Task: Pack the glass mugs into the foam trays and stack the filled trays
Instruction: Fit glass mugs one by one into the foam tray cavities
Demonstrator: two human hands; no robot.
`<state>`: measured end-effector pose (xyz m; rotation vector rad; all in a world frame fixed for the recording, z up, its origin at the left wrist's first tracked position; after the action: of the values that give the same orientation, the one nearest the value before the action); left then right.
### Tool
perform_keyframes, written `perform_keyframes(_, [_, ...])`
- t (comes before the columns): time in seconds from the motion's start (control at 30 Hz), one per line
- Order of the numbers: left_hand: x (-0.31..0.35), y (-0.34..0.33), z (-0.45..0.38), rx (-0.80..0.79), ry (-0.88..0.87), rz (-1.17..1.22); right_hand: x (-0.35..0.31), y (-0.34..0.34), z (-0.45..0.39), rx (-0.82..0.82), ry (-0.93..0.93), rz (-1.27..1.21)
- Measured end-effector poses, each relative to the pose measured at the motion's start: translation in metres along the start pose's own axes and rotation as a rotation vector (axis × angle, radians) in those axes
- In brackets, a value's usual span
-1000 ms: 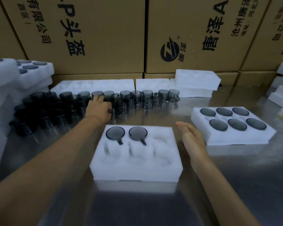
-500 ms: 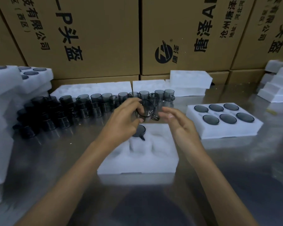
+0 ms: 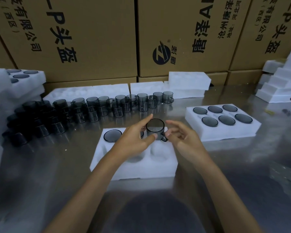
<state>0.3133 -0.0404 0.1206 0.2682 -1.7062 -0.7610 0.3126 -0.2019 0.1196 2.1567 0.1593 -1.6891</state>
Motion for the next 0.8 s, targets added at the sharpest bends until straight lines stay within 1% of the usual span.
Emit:
perform_keyframes(0.13, [0.005, 0.005, 0.001, 0.056, -0.025, 0.026, -0.002, -0.007, -0.002, -0.044, 0.013, 0.048])
perform_keyframes(0.2, [0.006, 0.007, 0.001, 0.081, -0.016, -0.04, -0.001, -0.005, -0.002, -0.016, 0.013, 0.127])
perform_keyframes(0.27, [0.011, 0.003, 0.002, 0.059, -0.02, -0.139, 0.001, 0.001, -0.001, 0.026, -0.011, 0.286])
perform_keyframes(0.3, [0.012, 0.0, 0.002, 0.035, -0.019, -0.177, 0.002, 0.003, 0.0, 0.028, -0.021, 0.326])
perform_keyframes(0.37, [0.015, -0.004, 0.002, -0.005, -0.026, -0.251, 0.005, 0.003, 0.0, 0.006, -0.035, 0.343])
perform_keyframes(0.5, [0.017, -0.008, 0.002, -0.027, -0.012, -0.407, 0.006, -0.009, -0.002, -0.098, -0.007, 0.369])
perform_keyframes(0.67, [0.013, -0.011, 0.002, -0.028, 0.034, -0.491, 0.008, -0.007, 0.0, -0.08, -0.044, 0.437])
perform_keyframes(0.73, [0.01, -0.013, 0.0, -0.045, 0.059, -0.511, 0.012, -0.007, 0.0, -0.086, -0.083, 0.492])
perform_keyframes(0.8, [0.004, -0.019, -0.002, -0.09, 0.105, -0.563, 0.022, -0.007, 0.0, -0.101, -0.168, 0.555])
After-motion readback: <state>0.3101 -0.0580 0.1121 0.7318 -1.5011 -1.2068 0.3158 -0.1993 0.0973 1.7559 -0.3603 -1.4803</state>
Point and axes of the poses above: each hand's wrist, its own z-axis away from the middle knuckle, its own y-axis out of the back of the hand, x = y × z, the point moved 10 cm from there along -z, towards the middle knuckle, and after that the axes turned 14 degrees about -x, right-handed, at the moved point
